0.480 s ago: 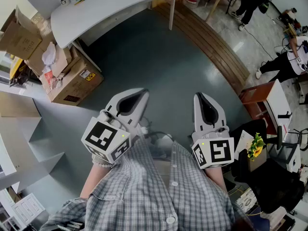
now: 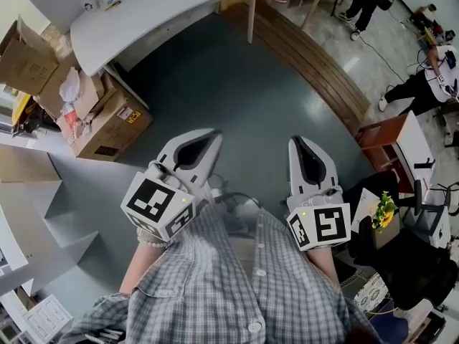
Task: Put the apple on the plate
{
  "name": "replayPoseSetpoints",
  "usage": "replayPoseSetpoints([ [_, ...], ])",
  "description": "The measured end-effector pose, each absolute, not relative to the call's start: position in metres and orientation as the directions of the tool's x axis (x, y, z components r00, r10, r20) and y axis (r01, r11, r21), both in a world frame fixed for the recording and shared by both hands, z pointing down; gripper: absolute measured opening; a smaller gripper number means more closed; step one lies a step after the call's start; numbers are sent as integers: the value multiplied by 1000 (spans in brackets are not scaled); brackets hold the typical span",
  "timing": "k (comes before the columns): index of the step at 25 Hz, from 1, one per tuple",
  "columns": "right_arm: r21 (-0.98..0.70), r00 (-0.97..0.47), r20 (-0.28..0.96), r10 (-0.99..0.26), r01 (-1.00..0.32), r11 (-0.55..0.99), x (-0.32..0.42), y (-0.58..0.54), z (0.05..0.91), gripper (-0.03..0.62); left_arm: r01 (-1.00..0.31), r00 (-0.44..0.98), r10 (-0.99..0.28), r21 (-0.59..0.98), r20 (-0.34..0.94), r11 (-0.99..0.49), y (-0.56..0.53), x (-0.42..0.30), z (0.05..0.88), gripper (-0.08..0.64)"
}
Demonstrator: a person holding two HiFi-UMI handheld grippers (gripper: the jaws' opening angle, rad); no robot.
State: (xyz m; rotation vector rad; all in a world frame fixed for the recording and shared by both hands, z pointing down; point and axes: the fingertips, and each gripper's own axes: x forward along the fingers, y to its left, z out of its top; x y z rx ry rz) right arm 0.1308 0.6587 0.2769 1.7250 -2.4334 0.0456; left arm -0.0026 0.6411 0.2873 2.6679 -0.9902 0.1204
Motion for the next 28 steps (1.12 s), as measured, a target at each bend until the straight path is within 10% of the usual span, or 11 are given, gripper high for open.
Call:
replayPoseSetpoints([
  [28,120,-308,90,-947,-941,317,79,652,276,31,-659,752,-641,187,154,-728,628,-59,287,9],
])
